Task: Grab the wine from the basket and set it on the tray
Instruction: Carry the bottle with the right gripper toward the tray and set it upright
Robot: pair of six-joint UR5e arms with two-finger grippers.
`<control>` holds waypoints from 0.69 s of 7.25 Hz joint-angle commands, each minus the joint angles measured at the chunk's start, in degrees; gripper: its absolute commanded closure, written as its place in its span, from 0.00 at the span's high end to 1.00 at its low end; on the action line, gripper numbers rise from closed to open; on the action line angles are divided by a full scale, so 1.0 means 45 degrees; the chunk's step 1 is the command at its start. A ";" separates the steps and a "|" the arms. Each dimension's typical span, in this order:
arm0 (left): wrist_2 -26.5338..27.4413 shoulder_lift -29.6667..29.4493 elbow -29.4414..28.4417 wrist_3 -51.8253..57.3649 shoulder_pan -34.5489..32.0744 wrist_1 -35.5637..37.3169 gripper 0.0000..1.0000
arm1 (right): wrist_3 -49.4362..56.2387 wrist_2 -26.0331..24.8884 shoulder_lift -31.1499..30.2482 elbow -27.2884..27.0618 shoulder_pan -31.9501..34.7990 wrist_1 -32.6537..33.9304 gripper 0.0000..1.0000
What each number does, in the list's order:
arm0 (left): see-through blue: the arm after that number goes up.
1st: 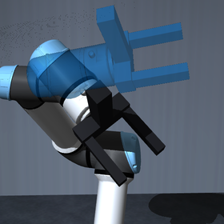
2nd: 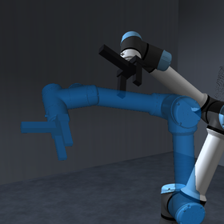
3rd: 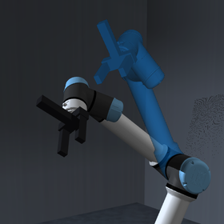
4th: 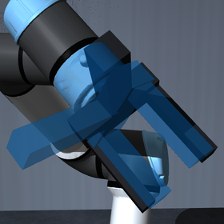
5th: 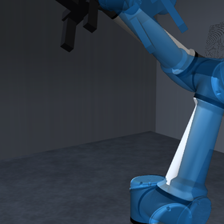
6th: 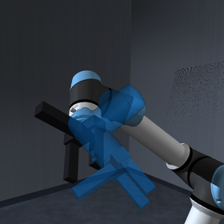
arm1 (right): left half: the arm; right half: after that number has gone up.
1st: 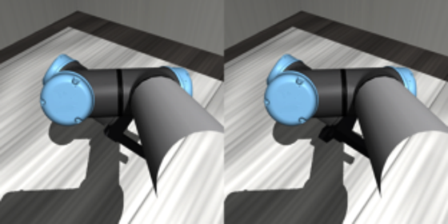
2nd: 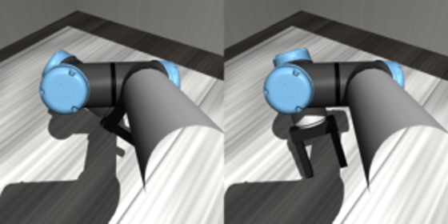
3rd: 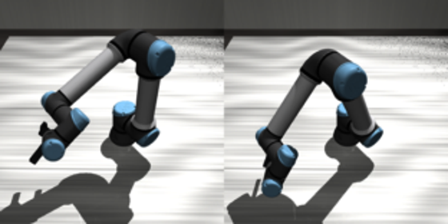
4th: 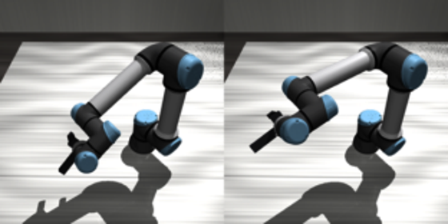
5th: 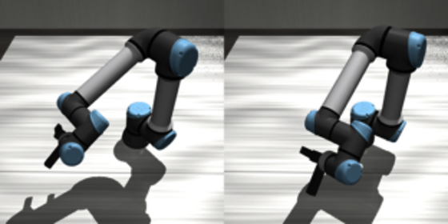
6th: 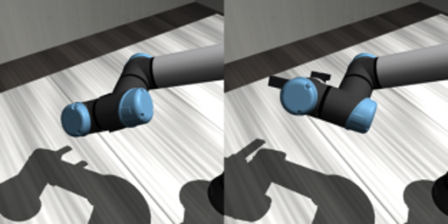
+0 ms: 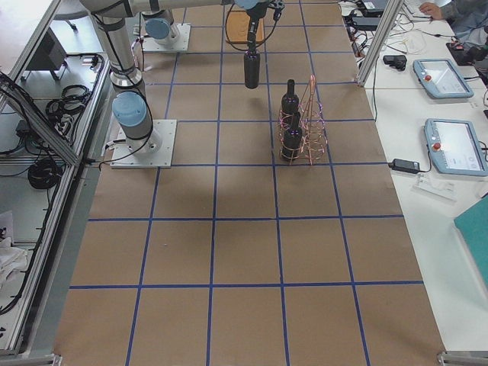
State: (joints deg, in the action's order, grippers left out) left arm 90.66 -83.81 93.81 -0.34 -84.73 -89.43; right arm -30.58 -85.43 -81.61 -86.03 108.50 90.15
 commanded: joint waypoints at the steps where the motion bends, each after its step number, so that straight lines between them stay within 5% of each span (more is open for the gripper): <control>1: 0.0068 0.0030 -0.0046 0.0486 0.0312 -0.0009 1.00 | -0.2610 0.0292 0.1198 0.0036 0.1879 0.2088 0.15; 3: -0.0009 0.0050 -0.0046 0.0584 0.0584 -0.0008 1.00 | -0.3901 0.0606 0.1864 0.0055 0.2722 0.3361 0.18; 5: -0.0010 0.0050 -0.0066 0.0564 0.0605 -0.0008 1.00 | -0.4219 0.0763 0.2100 0.0055 0.2959 0.3678 0.34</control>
State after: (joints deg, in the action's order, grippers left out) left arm 90.66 -83.60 93.55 2.19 -82.14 -89.47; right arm -48.58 -82.34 -72.94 -85.79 121.05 105.71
